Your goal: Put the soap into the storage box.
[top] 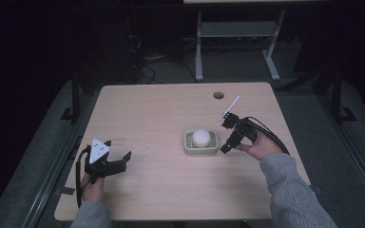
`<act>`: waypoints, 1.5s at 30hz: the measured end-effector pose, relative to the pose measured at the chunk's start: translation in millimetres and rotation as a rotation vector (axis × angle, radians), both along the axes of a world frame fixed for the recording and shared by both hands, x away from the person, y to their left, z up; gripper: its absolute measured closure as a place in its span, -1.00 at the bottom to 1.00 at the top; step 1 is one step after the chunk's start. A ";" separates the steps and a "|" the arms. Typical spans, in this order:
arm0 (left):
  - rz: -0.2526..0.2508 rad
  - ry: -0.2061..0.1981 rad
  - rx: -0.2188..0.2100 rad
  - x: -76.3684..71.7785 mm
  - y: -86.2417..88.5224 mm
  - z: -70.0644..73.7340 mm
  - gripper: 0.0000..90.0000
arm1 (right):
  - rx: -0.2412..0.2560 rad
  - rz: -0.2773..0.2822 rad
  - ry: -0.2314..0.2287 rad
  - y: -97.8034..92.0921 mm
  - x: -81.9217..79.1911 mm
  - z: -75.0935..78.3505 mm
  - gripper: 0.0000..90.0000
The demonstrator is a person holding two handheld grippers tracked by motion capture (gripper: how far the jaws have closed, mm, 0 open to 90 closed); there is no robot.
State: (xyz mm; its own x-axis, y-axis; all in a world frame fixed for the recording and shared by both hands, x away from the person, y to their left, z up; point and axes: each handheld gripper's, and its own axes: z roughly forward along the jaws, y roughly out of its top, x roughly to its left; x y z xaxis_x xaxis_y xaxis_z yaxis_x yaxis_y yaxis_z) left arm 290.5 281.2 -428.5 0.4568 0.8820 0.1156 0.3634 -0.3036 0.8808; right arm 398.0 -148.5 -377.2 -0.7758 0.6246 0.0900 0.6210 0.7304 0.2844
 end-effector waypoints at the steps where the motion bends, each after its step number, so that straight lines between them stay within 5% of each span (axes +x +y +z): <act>1: 0.001 0.000 0.001 0.0 0.0 -0.1 -0.67 | 0.001 0.003 -0.001 -0.8 -0.6 -0.2 -0.48; 45: -0.004 0.007 0.007 0.0 -1.2 -1.0 -0.67 | 0.064 -0.086 -0.005 -54.8 -49.0 -32.2 -0.47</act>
